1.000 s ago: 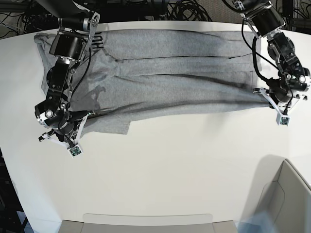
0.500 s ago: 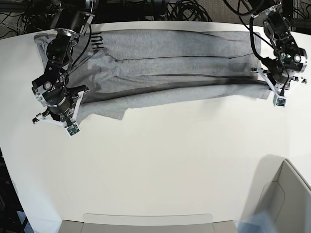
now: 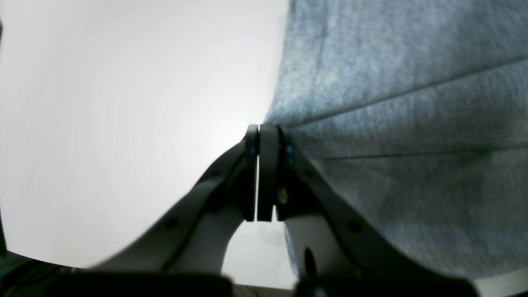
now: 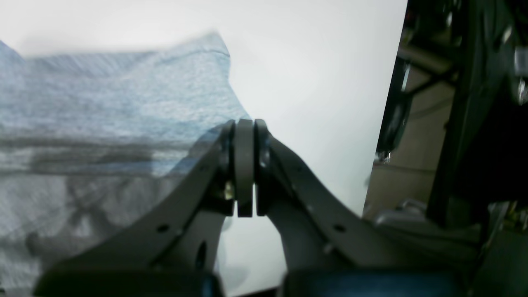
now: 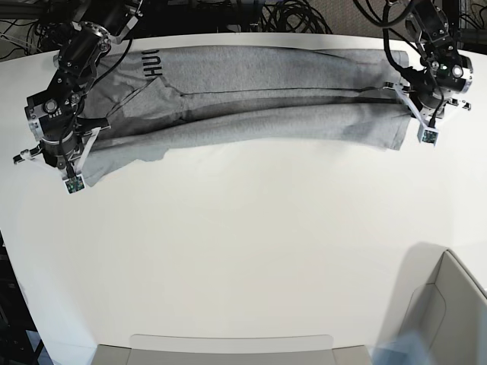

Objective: Fold the T-shirt properly
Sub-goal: 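Fold the gripped edge up over the shirt toward the first fold, then lower the folded edge onto the shirt and hold it with both grippers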

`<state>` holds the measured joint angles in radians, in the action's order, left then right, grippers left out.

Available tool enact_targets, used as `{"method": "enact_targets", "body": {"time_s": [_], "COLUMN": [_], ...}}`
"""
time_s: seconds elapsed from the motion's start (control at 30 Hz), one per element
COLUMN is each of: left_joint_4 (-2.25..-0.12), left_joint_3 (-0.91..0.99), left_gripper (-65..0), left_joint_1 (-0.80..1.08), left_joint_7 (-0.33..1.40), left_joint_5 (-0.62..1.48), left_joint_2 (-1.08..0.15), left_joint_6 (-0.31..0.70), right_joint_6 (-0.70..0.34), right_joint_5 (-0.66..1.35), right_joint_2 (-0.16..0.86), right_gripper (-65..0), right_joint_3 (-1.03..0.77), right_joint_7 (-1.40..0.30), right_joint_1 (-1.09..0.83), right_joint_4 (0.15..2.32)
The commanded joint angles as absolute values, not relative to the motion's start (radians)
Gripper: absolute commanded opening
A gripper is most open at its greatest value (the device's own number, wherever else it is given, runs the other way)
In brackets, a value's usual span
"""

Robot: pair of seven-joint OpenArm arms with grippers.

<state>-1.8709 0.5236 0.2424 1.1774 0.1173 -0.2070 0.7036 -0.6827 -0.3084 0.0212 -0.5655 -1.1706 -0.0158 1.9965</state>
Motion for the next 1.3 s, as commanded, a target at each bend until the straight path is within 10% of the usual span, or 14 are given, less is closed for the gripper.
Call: {"method": "enact_targets", "body": {"time_s": [0.0,0.77,1.0,1.27], "left_joint_4": [-1.890,-2.008,-2.008,-1.939], "left_joint_3": [0.527,0.529,0.524,0.418], "left_gripper": [-65.0,-65.0,-39.5,-38.3], "left_joint_1": [0.248,0.357,0.262,0.206], "left_joint_7": [1.165,1.168,1.170,1.175], "left_joint_5": [0.111,0.104,0.104,0.102], "left_joint_2": [-0.216,-0.153,-0.157,-0.188], "left_joint_6": [0.698,0.698,0.698,0.698], "right_joint_6": [-0.698,-0.698,-0.698,-0.698], "right_joint_5": [-0.317,-0.317,-0.317,-0.317], "right_joint_2": [0.030,0.030,0.030,0.030], "right_gripper": [-65.0,-65.0,-65.0,-65.0], "right_joint_3": [-0.579,-0.601,-0.601,-0.599], "right_joint_7": [-1.162,-1.159,-1.159,-1.159], "right_joint_1": [-0.010,-0.073,-0.073,-0.073], "right_joint_4": [2.015,2.015,2.015,2.015]}}
